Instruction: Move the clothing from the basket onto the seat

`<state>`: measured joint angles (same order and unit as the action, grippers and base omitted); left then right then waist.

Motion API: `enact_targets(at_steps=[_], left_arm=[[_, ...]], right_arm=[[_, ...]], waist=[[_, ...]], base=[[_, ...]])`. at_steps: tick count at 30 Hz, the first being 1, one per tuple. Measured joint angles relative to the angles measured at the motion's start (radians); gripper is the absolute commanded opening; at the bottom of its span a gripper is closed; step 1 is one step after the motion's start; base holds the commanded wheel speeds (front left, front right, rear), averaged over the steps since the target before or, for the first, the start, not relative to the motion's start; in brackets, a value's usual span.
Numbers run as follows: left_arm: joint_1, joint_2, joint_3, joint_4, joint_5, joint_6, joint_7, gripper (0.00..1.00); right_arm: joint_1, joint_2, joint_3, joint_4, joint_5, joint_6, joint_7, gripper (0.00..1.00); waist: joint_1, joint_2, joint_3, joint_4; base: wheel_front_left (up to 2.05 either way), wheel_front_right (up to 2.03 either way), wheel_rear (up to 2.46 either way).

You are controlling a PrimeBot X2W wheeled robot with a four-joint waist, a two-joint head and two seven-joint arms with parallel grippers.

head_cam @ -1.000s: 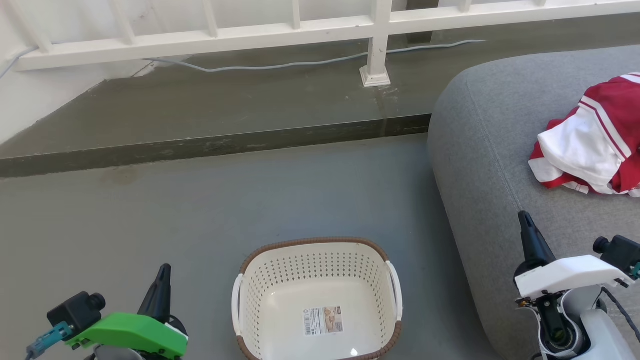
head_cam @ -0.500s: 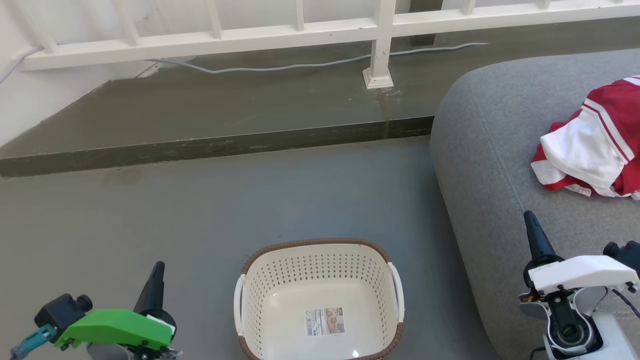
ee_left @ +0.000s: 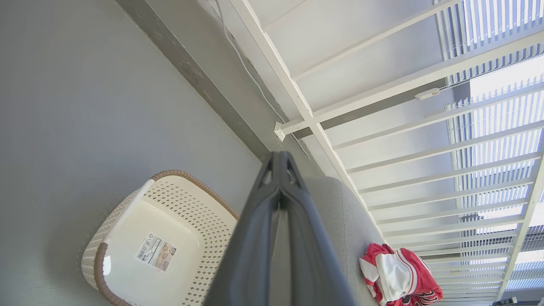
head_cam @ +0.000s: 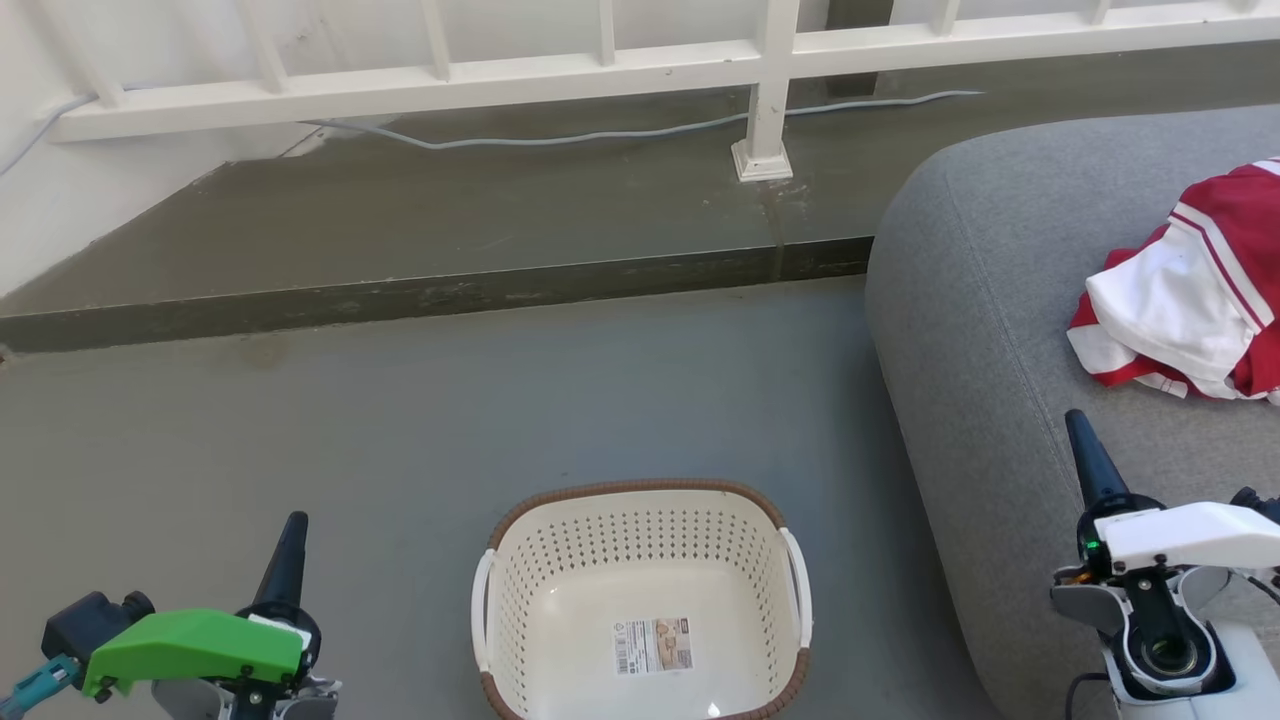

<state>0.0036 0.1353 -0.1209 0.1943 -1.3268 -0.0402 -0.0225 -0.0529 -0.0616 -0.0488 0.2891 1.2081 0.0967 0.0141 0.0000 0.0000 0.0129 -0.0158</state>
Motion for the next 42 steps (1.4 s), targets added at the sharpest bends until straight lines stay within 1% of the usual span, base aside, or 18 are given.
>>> enact_targets(at_steps=[8, 9, 10, 17, 19, 30, 42], left_arm=[[-0.008, -0.02, 0.032, 0.021, -0.096, -0.022, 0.019, 0.0], [-0.008, -0.02, 0.032, 0.021, -0.096, -0.022, 0.019, 0.0], [-0.01, -0.022, 0.043, 0.024, -0.114, -0.025, 0.022, 0.0], [-0.024, -0.027, 0.066, 0.033, -0.183, -0.042, 0.04, 0.0], [-0.03, -0.029, 0.077, 0.037, -0.212, -0.048, 0.041, 0.0], [-0.042, -0.048, 0.121, 0.06, -0.334, -0.074, 0.07, 0.0], [-0.046, -0.05, 0.123, 0.067, -0.337, -0.075, 0.071, 0.0]], right_arm=[[-0.001, 0.003, -0.022, -0.001, 0.106, 0.008, 0.028, 0.0], [-0.001, 0.003, -0.022, -0.001, 0.106, 0.008, 0.028, 0.0], [-0.001, 0.005, -0.03, -0.001, 0.135, 0.008, 0.032, 0.0], [-0.001, 0.009, -0.048, -0.002, 0.215, 0.01, 0.051, 0.0], [-0.001, 0.012, -0.053, -0.002, 0.24, 0.017, 0.06, 0.0], [-0.002, 0.023, -0.086, -0.003, 0.387, 0.018, 0.094, 0.0], [-0.003, 0.023, -0.089, -0.003, 0.392, 0.018, 0.094, 0.0]], waist=[[0.0, 0.0, -0.003, 0.004], [0.0, 0.0, -0.003, 0.004], [0.0, 0.0, -0.003, 0.005], [0.0, 0.0, -0.006, 0.009], [0.0, 0.0, -0.006, 0.01], [0.0, 0.0, -0.01, 0.015], [0.0, 0.0, -0.01, 0.016]], base=[[0.0, 0.0, 0.0], [0.0, 0.0, 0.0], [0.0, 0.0, 0.0], [0.0, 0.0, 0.0], [0.0, 0.0, 0.0], [0.0, 0.0, 0.0], [0.0, 0.0, 0.0]])
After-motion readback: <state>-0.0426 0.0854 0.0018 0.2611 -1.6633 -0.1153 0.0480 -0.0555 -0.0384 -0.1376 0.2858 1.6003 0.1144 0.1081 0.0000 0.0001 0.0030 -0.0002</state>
